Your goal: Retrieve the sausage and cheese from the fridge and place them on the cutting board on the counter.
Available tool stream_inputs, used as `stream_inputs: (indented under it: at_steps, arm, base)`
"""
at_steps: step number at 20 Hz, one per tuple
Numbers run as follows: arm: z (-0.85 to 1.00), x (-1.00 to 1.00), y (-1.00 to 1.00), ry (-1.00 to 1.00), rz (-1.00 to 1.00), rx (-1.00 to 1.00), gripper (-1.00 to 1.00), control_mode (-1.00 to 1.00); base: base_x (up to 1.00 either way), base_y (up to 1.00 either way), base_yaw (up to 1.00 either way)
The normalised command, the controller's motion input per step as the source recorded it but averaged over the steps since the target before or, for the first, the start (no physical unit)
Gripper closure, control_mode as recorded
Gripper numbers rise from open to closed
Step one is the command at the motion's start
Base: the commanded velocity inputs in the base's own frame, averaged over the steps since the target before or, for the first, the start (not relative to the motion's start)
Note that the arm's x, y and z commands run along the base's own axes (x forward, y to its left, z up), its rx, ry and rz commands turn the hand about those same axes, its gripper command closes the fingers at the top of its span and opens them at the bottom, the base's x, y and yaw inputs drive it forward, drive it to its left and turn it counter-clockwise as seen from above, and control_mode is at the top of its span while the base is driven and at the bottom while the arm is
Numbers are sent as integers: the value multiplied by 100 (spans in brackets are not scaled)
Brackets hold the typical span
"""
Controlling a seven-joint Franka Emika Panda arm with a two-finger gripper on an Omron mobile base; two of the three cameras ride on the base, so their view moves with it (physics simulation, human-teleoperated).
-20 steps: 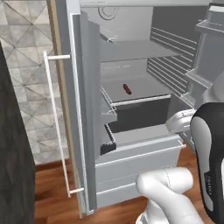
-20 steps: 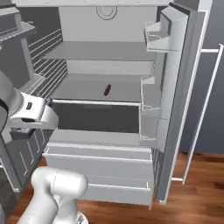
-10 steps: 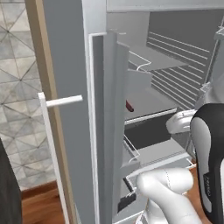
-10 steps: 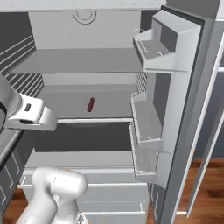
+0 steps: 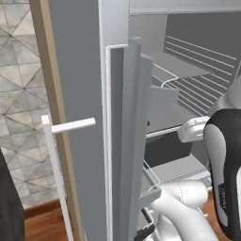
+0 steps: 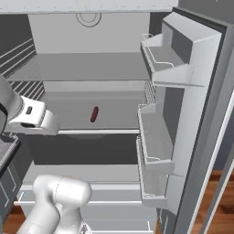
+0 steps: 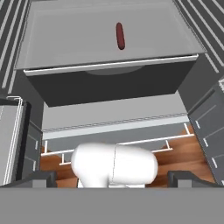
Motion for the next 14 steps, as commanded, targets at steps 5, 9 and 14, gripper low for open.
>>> stream_inputs:
  at_steps: [5, 9, 14]
  arm:
    - [0, 0, 0, 0, 0, 0, -100, 100]
    - [0, 0, 0, 0, 0, 0, -100, 100]
    - [0, 0, 0, 0, 0, 0, -100, 100]
  base:
    - [41, -11, 1]
    - [88, -33, 0]
    - [71, -42, 0]
